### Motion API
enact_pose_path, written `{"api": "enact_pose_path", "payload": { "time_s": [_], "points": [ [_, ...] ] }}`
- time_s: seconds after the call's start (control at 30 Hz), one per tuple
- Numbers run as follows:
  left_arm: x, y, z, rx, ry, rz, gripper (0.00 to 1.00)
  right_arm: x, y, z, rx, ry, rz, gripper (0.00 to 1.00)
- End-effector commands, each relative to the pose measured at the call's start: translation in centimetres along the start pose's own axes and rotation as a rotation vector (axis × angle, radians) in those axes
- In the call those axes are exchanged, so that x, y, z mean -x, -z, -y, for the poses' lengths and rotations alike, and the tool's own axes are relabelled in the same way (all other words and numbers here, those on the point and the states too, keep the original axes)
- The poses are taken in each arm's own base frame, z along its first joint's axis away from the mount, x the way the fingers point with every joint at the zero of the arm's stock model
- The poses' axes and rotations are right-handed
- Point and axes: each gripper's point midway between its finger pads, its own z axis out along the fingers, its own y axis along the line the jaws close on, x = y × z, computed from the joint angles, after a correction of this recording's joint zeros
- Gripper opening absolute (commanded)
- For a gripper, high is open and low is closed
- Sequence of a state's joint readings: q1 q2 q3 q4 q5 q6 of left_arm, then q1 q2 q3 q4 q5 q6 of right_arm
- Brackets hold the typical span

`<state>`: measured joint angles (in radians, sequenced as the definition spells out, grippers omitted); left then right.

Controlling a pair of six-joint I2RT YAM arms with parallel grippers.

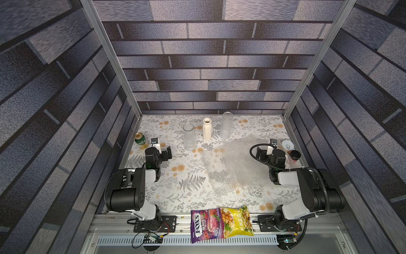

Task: Unwrap the vase from the bubble wrap
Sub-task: Reset both arms

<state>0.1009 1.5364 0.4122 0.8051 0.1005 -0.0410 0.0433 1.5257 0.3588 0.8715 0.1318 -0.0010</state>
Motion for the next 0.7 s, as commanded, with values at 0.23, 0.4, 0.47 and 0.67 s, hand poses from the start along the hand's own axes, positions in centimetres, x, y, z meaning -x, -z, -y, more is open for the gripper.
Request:
{"api": "enact_pose_path", "payload": {
  "time_s": [0.23,0.4,0.47,0.67],
  "points": [
    [0.37,-0.28,-0.67,0.112,-0.025,0.003,1.00,0.65,-0.17,-0.35,0.025,-0.006,0.012,1.00],
    [0.42,-0.18,-0.55,0.117,-0.030,0.010,1.00,0.65,-0.19,-0.91,0.058,0.007,0.006,1.00],
    [0.42,-0.16,-0.50,0.117,-0.032,0.011,1.00,0.61,-0.21,-0.89,0.058,0.007,0.005,1.00],
    [0.51,-0.16,-0.51,0.118,-0.031,0.014,1.00,0.60,-0.23,-0.90,0.058,0.006,0.004,1.00]
  ]
}}
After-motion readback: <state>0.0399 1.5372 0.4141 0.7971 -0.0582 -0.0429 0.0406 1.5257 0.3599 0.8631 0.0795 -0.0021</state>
